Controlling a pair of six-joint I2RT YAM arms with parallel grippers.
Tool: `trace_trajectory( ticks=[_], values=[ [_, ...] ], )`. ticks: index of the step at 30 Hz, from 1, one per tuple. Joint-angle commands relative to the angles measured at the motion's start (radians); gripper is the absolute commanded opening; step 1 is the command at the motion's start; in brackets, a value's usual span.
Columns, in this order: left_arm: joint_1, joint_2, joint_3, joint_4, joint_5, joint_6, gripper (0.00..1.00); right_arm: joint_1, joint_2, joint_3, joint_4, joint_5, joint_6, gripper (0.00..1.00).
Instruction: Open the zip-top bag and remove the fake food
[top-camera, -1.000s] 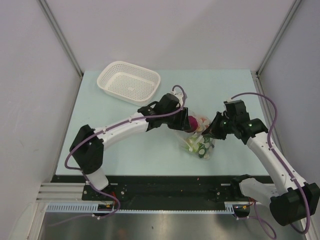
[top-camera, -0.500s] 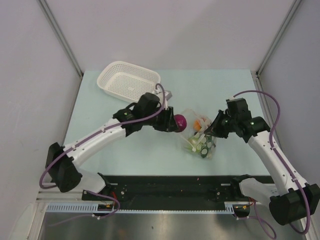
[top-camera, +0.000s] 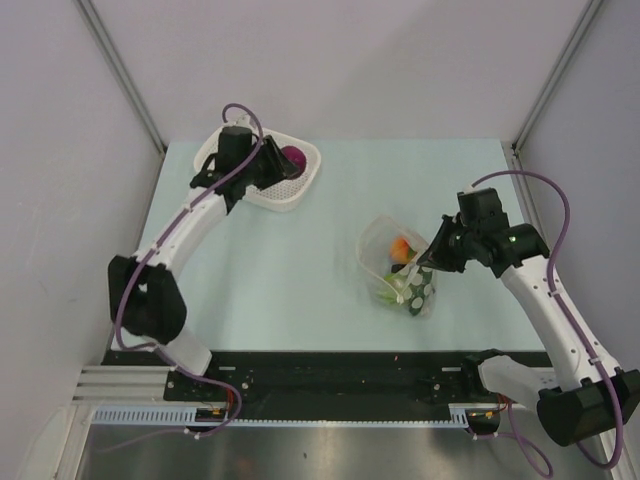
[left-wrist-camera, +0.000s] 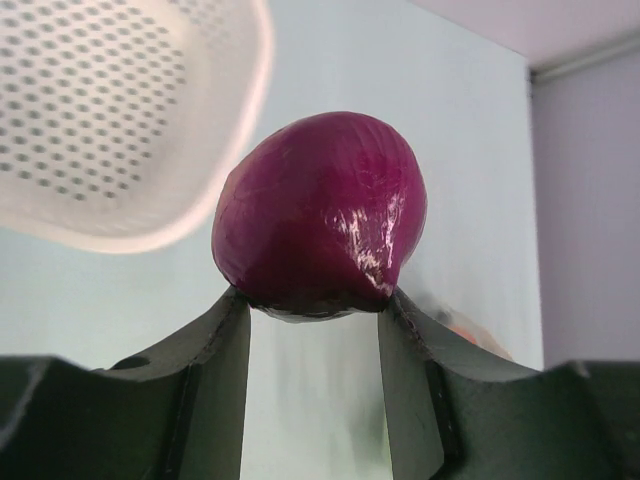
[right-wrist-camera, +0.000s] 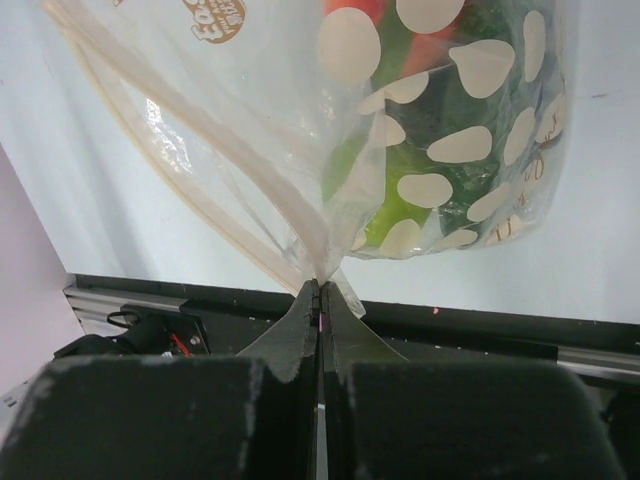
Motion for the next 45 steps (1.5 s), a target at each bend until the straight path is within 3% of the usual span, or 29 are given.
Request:
trace_trajectory(
  ticks=[1, 7, 14, 18, 21, 29, 31, 35, 37, 41, 45],
  values=[
    [0.059, 0.185, 0.164, -0.064, -0.073, -0.065, 0.0, -0.007, 0.013, 0.054, -0.028, 0.011, -0.019, 0.0],
    [0.084, 0.356, 0.314, -0.124, -0.156, -0.094, 0.0, -0.009, 0.061, 0.114, -0.04, -0.027, -0.027, 0.0],
    [0.084, 0.408, 0.29, -0.147, -0.204, -0.082, 0.08, -0.011, 0.082, 0.16, -0.057, 0.006, -0.033, 0.0],
    [0.087, 0.401, 0.242, -0.138, -0.217, -0.049, 0.37, -0.011, 0.053, 0.117, -0.029, 0.002, 0.023, 0.0],
    [0.088, 0.405, 0.245, -0.133, -0.208, -0.022, 0.51, -0.011, 0.039, 0.096, -0.028, 0.008, 0.05, 0.0],
    [0.09, 0.397, 0.304, -0.179, -0.184, 0.034, 0.67, -0.011, -0.004, 0.06, -0.003, 0.039, 0.05, 0.0],
    [0.09, 0.358, 0.271, -0.176, -0.178, 0.037, 0.83, -0.01, -0.011, 0.051, 0.024, 0.034, 0.03, 0.0],
    [0.076, 0.266, 0.242, -0.23, -0.103, 0.01, 0.78, -0.012, 0.022, 0.08, 0.034, 0.004, 0.018, 0.0],
    [0.042, 0.156, 0.157, -0.169, -0.099, 0.017, 0.73, -0.012, 0.036, 0.1, 0.035, -0.018, -0.004, 0.0],
    [-0.095, 0.033, 0.023, -0.144, -0.003, -0.036, 0.58, -0.02, 0.055, 0.123, 0.029, -0.026, -0.073, 0.0],
    [-0.267, -0.107, -0.153, 0.012, 0.057, -0.142, 0.41, -0.018, 0.056, 0.122, 0.055, -0.099, -0.062, 0.0]
  ],
)
